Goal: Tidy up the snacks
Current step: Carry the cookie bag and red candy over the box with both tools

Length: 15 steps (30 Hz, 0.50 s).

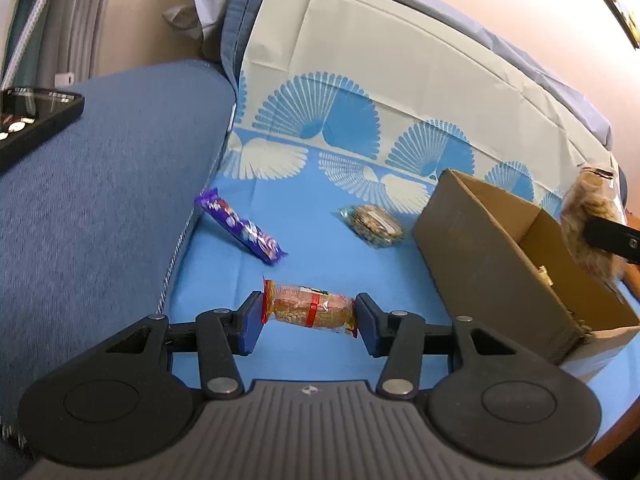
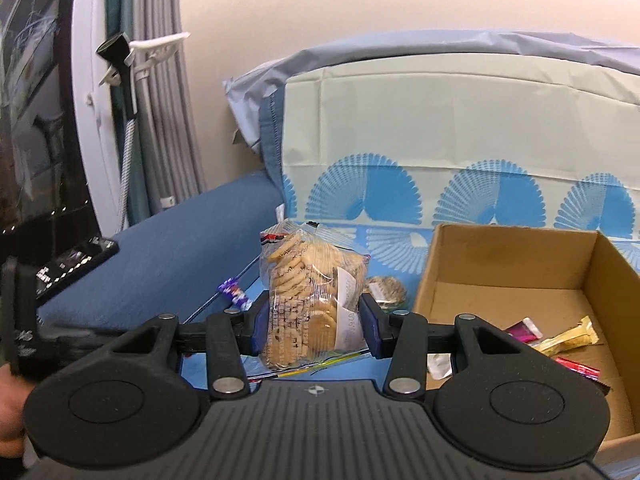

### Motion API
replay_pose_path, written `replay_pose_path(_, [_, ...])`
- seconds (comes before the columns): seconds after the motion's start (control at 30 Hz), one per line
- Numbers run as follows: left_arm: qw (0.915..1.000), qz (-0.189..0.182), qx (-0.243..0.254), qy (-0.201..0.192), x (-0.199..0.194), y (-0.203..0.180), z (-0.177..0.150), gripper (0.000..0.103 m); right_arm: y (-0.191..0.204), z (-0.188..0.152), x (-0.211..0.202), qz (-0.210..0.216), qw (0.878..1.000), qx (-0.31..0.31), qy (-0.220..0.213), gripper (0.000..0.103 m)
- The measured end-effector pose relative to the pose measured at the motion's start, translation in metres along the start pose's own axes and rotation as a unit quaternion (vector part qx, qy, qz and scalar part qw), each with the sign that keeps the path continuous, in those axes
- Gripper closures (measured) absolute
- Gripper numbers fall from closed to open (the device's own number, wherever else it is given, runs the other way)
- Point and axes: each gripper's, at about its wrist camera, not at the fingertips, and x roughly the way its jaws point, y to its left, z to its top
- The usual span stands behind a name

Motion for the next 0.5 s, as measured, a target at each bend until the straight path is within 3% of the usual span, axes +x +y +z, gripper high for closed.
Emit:
replay_pose_path(0.2, [0.9997, -0.012, 0.01, 0.02, -0.009, -0.033, 0.004, 0.049, -0.013, 0.006, -0.006, -0.025, 0.999, 0.019, -0.018, 0.056])
replay_pose_path(0.5, [0.9959, -0.081, 0.04, -0.009, -0.019, -0.11, 0.038, 0.049, -0.05, 0.017, -0.015, -0.087, 0.993, 0.072, -0.04, 0.056])
